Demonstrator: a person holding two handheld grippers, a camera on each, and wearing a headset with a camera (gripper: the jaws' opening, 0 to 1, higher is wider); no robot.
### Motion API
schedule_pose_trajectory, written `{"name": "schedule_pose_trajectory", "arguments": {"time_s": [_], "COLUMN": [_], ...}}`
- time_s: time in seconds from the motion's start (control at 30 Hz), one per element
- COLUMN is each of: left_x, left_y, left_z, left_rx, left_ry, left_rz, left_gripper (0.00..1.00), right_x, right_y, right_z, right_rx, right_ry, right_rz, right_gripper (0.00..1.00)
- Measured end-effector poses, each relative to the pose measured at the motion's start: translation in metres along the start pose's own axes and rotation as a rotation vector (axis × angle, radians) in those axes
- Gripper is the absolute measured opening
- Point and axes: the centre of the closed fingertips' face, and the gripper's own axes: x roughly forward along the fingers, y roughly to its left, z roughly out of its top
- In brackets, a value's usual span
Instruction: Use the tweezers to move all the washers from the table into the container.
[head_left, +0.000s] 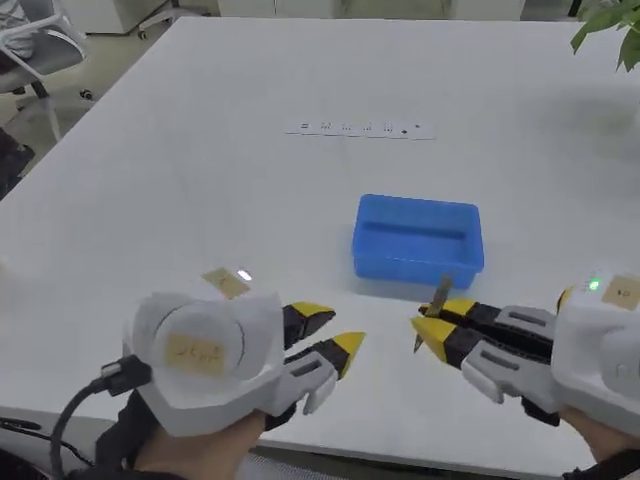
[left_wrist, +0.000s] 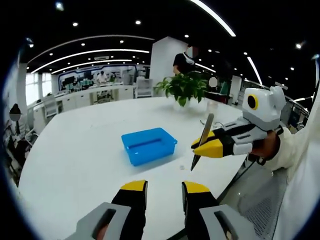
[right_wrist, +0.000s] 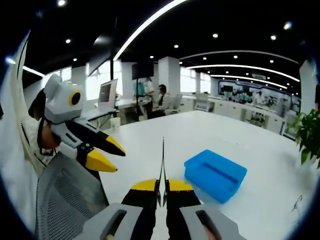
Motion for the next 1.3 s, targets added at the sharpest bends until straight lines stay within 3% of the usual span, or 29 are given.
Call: {"name": "schedule_pose_trajectory", "arguments": {"time_s": [0.1, 0.2, 0.37, 0.47, 0.53, 0.7, 0.87, 1.0, 1.07, 1.3], "left_x": [-0.004, -0.004, 0.001, 0.006, 0.007, 0.008, 0.008, 0.009, 0.01, 0.01], "left_y": [0.01, 0.022, 0.03, 0.036, 0.038, 0.038, 0.042, 0.045, 0.045, 0.05], "left_z": [-0.008, -0.015, -0.018, -0.023, -0.028, -0.026, -0.026, -0.032, -0.033, -0.039], "left_rx": [-0.013, -0.011, 0.003, 0.025, 0.048, 0.021, 0.084, 0.119, 0.123, 0.143], "left_ry": [0.009, 0.015, -0.001, 0.014, 0.029, -0.009, -0.006, 0.03, 0.034, 0.074], "left_rz": [0.036, 0.096, 0.155, 0.185, 0.201, 0.203, 0.251, 0.272, 0.273, 0.299], "left_gripper": [0.32, 0.45, 0.71, 0.83, 0.86, 0.93, 0.92, 0.94, 0.95, 0.93], "right_x": [-0.001, -0.001, 0.004, 0.007, 0.01, 0.017, 0.023, 0.027, 0.029, 0.029], "right_y": [-0.021, -0.038, -0.063, -0.071, -0.075, -0.077, -0.076, -0.077, -0.078, -0.079], "right_z": [-0.001, 0.001, -0.008, -0.012, -0.018, -0.035, -0.058, -0.056, -0.061, -0.065], "right_rx": [0.012, 0.03, 0.036, 0.075, 0.099, 0.138, 0.145, 0.116, 0.122, 0.086], "right_ry": [-0.014, -0.027, -0.024, -0.029, -0.021, 0.007, 0.066, 0.059, 0.082, 0.095], "right_rz": [-0.058, -0.092, -0.141, -0.155, -0.156, -0.153, -0.155, -0.155, -0.155, -0.16], "right_gripper": [0.02, 0.02, 0.02, 0.03, 0.03, 0.03, 0.02, 0.02, 0.02, 0.02]}}
